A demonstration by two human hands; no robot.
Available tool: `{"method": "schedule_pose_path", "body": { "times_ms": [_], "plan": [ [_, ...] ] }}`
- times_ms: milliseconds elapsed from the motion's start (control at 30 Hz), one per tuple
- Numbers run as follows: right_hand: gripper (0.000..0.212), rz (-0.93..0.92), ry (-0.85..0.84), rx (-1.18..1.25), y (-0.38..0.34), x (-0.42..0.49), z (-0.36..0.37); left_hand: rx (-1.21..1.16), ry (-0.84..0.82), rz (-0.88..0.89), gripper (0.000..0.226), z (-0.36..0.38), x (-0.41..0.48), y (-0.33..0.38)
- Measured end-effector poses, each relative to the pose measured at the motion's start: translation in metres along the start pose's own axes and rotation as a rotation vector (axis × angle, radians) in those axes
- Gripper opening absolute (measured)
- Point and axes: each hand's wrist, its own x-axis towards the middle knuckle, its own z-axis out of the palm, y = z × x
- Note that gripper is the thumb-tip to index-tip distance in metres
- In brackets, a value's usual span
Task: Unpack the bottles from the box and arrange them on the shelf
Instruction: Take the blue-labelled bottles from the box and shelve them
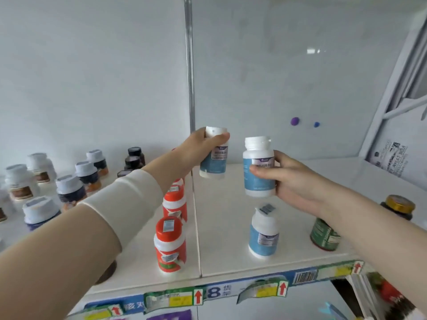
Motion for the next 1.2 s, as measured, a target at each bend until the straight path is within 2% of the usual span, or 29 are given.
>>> {"method": "schedule_pose_path", "body": {
  "times_ms": [133, 400, 567, 733, 933, 1200],
  "plan": [
    [0.048, 0.063, 0.035, -0.239, 0.015, 0.060, -0.018, 0.143, -0.011, -0.042, 0.037, -0.002, 0.069, -0.023],
    [0.065, 0.167, 0.028, -0.495, 0.050, 0.146, -0.029, 0.312, -0.037, -0.141, 0.038, 0.001, 0.156, -0.074],
    [0.072, 0.162, 0.043, -0.546, 0.066, 0.183, -0.030, 0.440, -0.041, -0.196, 0.047, 0.007, 0.180, -0.090],
    [0.070, 0.144, 0.039, -0.633, 0.075, 0.208, -0.026, 0.461, -0.048, -0.260, 0.047, 0.006, 0.195, -0.101],
    [0.071, 0.161, 0.005, -0.675, 0.085, 0.222, -0.023, 0.414, -0.064, -0.244, 0.036, 0.005, 0.206, -0.109],
    [0.071, 0.158, 0.011, -0.697, 0.088, 0.220, -0.021, 0.510, -0.116, -0.210, 0.051, 0.008, 0.209, -0.114]
  ]
}}
